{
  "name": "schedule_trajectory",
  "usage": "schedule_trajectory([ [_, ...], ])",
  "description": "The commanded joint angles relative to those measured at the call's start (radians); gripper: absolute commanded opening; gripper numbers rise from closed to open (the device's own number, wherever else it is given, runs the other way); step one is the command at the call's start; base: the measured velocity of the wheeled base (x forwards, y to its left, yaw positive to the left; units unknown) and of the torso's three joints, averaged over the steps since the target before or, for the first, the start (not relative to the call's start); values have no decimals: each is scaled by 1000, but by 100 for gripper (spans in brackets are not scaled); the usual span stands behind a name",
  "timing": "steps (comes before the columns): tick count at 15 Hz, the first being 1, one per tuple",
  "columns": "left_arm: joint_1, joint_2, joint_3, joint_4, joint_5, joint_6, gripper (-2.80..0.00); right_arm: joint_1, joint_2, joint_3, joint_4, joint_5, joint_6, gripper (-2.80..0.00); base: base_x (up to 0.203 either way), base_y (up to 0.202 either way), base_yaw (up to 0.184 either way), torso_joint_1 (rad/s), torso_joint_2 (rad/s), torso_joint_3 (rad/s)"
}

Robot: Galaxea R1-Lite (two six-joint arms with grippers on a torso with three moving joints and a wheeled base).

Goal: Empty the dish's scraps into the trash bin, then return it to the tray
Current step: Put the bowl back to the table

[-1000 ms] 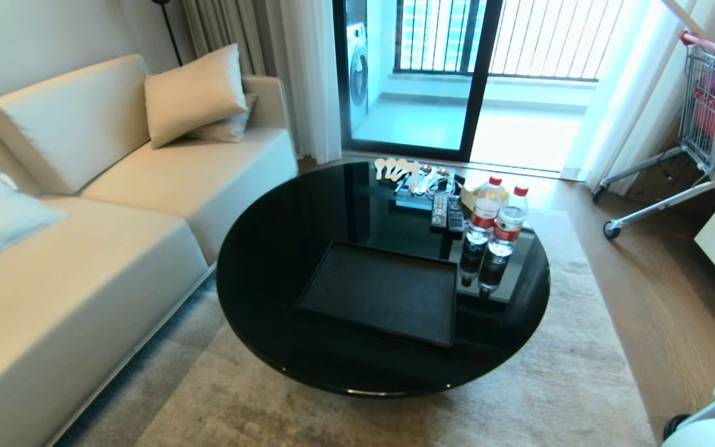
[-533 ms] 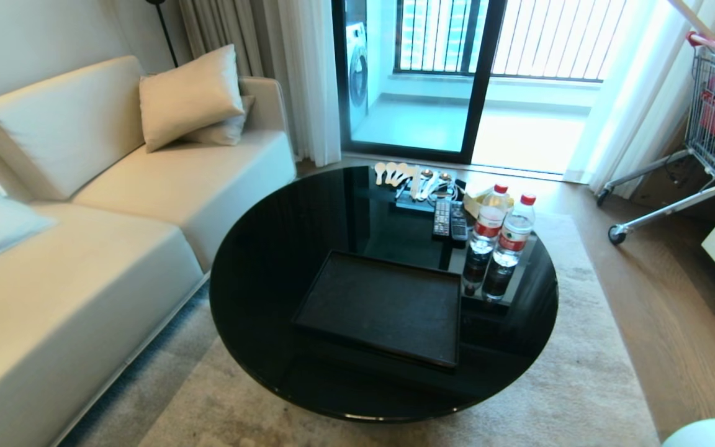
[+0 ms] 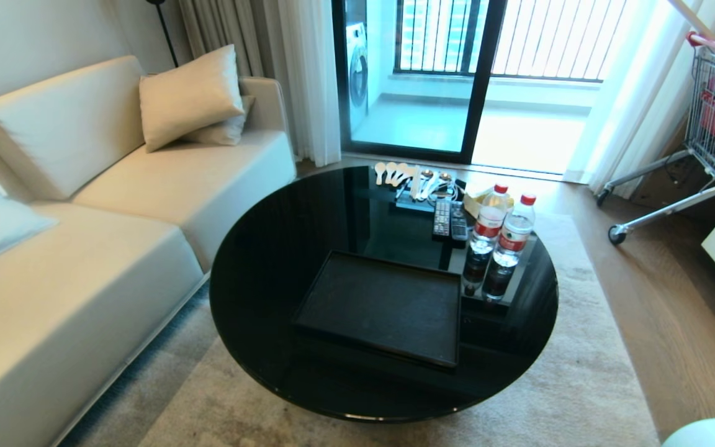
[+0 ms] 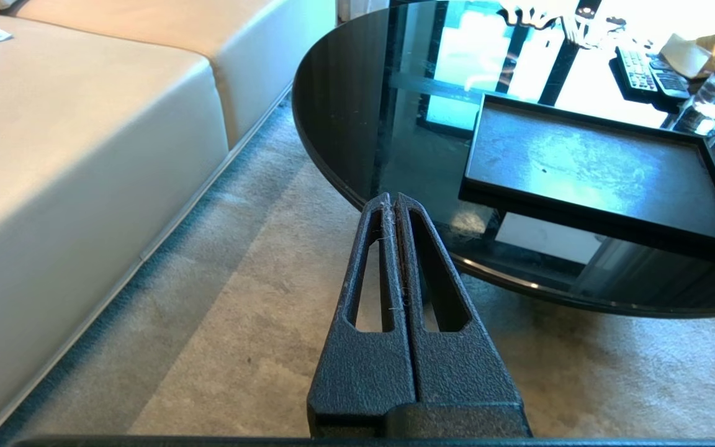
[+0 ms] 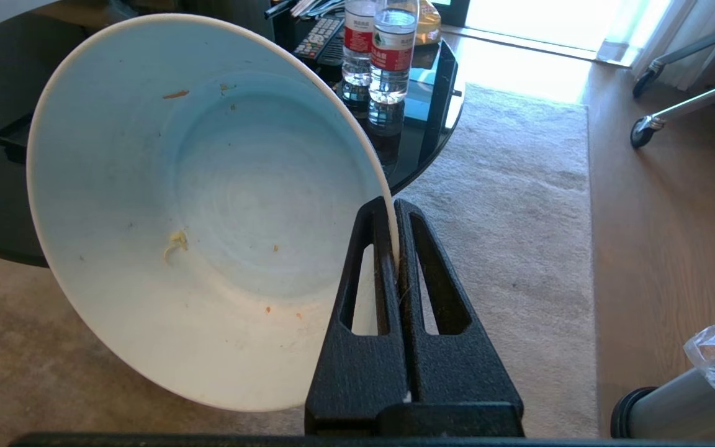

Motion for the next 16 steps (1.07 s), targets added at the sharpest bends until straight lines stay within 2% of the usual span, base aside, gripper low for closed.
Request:
schedule_trajectory([
  [1, 0, 0, 0, 0, 0, 0, -280, 0, 0, 1, -1, 0, -6, -280, 0, 0, 0, 0, 0, 0],
  [3, 0, 0, 0, 0, 0, 0, -280, 0, 0, -1, 3, -1, -14, -280, 0, 0, 0, 0, 0, 0],
  [5, 0, 0, 0, 0, 0, 0, -280, 0, 1, -13, 10, 5, -59, -280, 0, 0, 0, 0, 0, 0],
  [8, 0, 0, 0, 0, 0, 0, -280, 0, 104, -126, 37, 38, -61, -280, 0, 0, 0, 0, 0, 0],
  [12, 0, 0, 0, 0, 0, 0, -280, 0, 447, -324, 40, 49, -75, -280, 0, 0, 0, 0, 0, 0],
  [16, 0, 0, 0, 0, 0, 0, -280, 6, 855, -564, 36, 56, -136, -280, 0, 0, 0, 0, 0, 0],
])
